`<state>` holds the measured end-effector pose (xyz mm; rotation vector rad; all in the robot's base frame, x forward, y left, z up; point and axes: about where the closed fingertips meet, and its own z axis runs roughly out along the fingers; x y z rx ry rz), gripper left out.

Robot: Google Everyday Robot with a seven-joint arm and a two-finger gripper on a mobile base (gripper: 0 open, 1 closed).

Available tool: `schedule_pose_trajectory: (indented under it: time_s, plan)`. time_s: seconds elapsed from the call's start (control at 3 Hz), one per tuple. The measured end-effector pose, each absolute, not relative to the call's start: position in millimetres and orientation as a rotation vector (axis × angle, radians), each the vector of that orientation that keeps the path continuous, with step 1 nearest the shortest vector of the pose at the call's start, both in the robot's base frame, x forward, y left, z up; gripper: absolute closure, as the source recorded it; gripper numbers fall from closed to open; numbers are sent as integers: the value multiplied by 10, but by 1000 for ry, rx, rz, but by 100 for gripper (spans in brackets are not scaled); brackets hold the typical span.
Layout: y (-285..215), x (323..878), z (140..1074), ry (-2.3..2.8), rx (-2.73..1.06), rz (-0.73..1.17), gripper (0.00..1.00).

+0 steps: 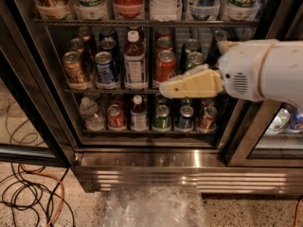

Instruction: Pick 7up can from top shelf of fridge

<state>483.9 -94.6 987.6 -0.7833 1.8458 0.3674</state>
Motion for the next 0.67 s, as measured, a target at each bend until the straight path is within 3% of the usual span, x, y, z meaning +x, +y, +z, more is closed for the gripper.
schedule_pose_trajectory:
  time_s: [0.67]
  plan:
    - [-228,5299,10373,1625,-714,439,0]
